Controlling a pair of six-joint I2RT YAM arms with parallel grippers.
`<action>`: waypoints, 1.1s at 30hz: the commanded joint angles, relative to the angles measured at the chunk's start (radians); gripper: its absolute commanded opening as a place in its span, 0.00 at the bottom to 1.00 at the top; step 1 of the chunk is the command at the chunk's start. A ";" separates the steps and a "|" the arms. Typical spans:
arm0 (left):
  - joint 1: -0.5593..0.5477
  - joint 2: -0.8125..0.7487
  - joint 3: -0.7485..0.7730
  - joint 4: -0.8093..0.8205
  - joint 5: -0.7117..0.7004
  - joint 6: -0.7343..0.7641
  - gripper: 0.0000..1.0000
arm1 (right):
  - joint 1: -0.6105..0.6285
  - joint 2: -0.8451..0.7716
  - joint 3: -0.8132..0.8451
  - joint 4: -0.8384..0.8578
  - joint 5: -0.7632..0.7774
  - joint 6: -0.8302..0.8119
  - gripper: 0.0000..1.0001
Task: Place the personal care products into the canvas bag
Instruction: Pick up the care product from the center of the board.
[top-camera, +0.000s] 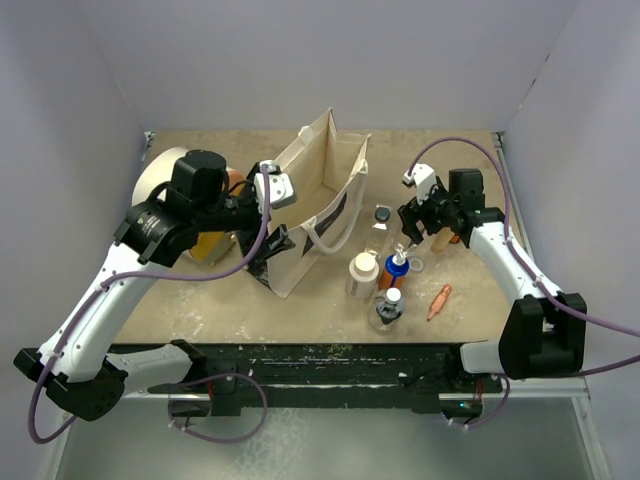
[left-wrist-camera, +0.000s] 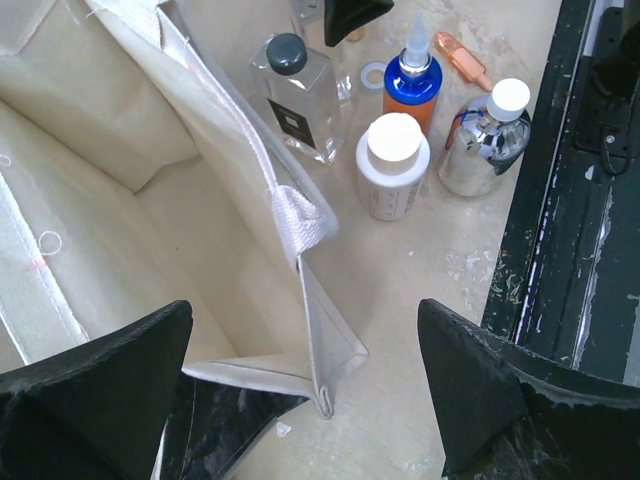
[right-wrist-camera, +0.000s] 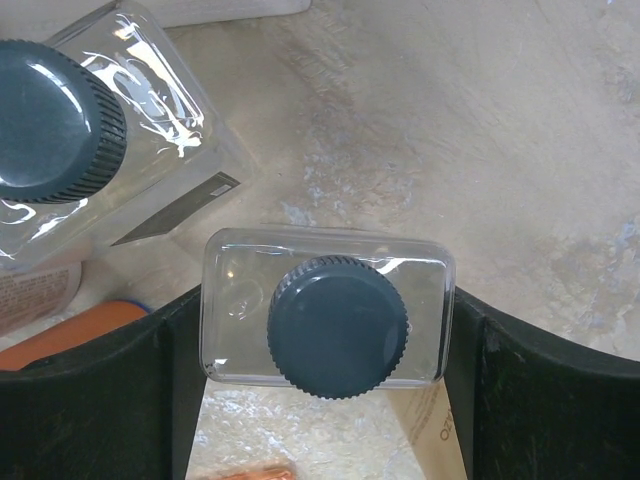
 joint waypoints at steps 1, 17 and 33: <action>0.008 -0.010 -0.004 0.054 -0.041 -0.019 0.97 | 0.002 0.006 -0.001 0.001 -0.042 -0.009 0.81; 0.012 0.014 0.019 0.040 -0.091 0.026 0.97 | 0.002 -0.007 0.194 -0.182 -0.086 -0.087 0.00; 0.012 -0.031 0.126 -0.101 -0.134 0.297 0.96 | 0.017 -0.099 0.681 -0.364 -0.222 -0.071 0.00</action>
